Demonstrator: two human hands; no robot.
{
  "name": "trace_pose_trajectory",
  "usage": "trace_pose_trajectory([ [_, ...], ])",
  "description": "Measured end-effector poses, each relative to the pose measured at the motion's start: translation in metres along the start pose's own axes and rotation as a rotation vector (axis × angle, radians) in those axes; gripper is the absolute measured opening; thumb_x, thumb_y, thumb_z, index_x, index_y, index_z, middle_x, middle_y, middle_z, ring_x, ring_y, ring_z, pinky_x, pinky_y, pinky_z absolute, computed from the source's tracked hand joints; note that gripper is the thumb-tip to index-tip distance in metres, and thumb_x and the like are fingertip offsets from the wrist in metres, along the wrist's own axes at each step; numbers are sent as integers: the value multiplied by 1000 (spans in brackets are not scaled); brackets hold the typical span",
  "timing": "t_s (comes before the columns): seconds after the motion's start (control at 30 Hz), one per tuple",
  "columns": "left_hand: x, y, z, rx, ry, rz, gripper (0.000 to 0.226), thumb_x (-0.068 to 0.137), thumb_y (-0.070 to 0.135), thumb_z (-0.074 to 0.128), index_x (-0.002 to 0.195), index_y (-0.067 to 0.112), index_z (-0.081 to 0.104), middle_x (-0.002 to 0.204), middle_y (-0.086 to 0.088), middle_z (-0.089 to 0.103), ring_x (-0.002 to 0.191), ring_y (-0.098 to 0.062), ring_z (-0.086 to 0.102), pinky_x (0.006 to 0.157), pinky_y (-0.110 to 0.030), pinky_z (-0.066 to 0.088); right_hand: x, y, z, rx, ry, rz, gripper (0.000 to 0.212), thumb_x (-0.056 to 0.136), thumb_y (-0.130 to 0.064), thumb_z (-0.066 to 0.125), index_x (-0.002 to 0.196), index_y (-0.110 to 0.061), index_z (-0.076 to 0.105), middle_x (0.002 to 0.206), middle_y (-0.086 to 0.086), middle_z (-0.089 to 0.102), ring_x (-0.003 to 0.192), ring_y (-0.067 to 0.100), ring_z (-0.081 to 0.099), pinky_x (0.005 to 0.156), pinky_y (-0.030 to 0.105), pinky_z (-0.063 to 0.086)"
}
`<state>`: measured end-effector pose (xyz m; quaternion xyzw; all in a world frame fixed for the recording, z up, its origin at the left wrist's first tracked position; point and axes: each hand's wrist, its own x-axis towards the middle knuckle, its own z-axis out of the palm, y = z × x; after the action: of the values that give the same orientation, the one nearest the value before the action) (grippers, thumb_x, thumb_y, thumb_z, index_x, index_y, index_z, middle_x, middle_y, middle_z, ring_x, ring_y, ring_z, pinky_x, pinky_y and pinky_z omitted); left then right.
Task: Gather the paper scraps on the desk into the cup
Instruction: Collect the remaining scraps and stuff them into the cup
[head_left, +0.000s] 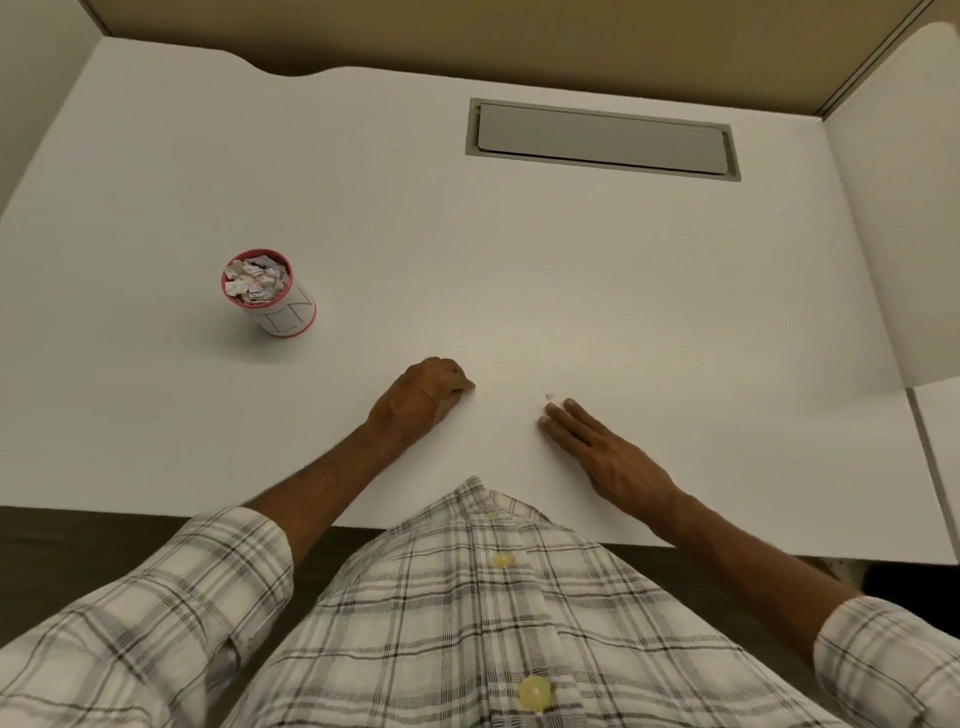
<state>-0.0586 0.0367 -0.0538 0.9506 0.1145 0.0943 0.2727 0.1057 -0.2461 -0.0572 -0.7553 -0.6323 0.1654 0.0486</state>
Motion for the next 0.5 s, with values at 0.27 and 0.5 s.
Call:
trace_pose_trajectory([
  [0.27,-18,0,4,-79,30,-96,13,86,7,72,98,9,78,96,-4,74,89,-18,69,81,-17,47,14,-12,-1,-59,78,108,61,81,7,74,138,-5,57,135,11,60,122,30,59,68,41,64],
  [0.5,-15,6,2,-122,-18,-164,16,89,8,69,102,8,77,101,-5,75,94,-18,69,84,-19,49,49,-25,-17,-97,38,164,11,101,-13,54,104,-9,64,105,7,63,94,24,58,70,42,57],
])
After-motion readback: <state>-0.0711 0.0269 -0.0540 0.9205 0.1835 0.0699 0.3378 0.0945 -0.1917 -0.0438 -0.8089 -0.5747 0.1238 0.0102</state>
